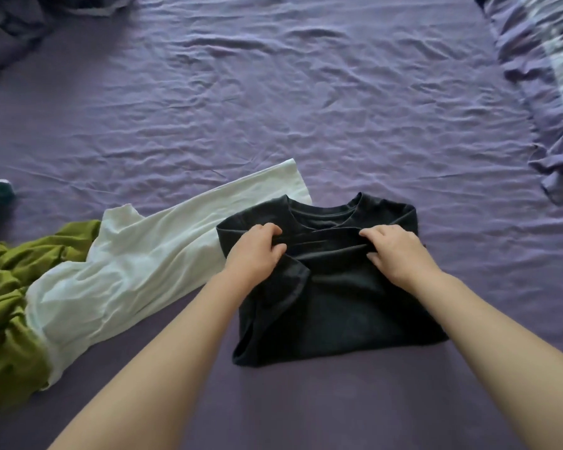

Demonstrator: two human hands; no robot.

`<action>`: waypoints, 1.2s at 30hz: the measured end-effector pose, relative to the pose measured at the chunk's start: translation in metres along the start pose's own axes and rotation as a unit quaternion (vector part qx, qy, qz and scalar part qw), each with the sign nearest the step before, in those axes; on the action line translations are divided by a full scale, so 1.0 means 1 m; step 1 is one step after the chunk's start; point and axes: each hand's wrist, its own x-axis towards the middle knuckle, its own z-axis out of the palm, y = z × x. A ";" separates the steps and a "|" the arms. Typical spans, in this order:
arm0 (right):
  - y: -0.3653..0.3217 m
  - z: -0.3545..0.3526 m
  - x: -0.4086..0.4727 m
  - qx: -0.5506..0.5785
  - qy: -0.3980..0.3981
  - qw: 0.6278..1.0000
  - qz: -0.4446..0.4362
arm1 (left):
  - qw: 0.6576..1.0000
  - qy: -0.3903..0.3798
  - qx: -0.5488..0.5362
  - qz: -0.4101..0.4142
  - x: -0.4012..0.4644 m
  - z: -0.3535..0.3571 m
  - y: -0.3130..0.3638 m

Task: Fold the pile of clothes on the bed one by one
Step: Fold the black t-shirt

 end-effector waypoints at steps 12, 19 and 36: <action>-0.053 0.017 0.035 0.077 0.036 0.996 -0.008 | 0.986 0.028 0.152 0.054 -0.050 0.063 -0.009; -0.064 0.025 0.034 0.053 0.028 0.998 -0.018 | 0.975 0.135 -0.160 -0.081 -0.058 0.021 -0.024; -0.045 0.002 0.036 0.087 0.052 0.992 -0.072 | 0.932 0.211 -0.256 -0.149 -0.054 0.000 -0.042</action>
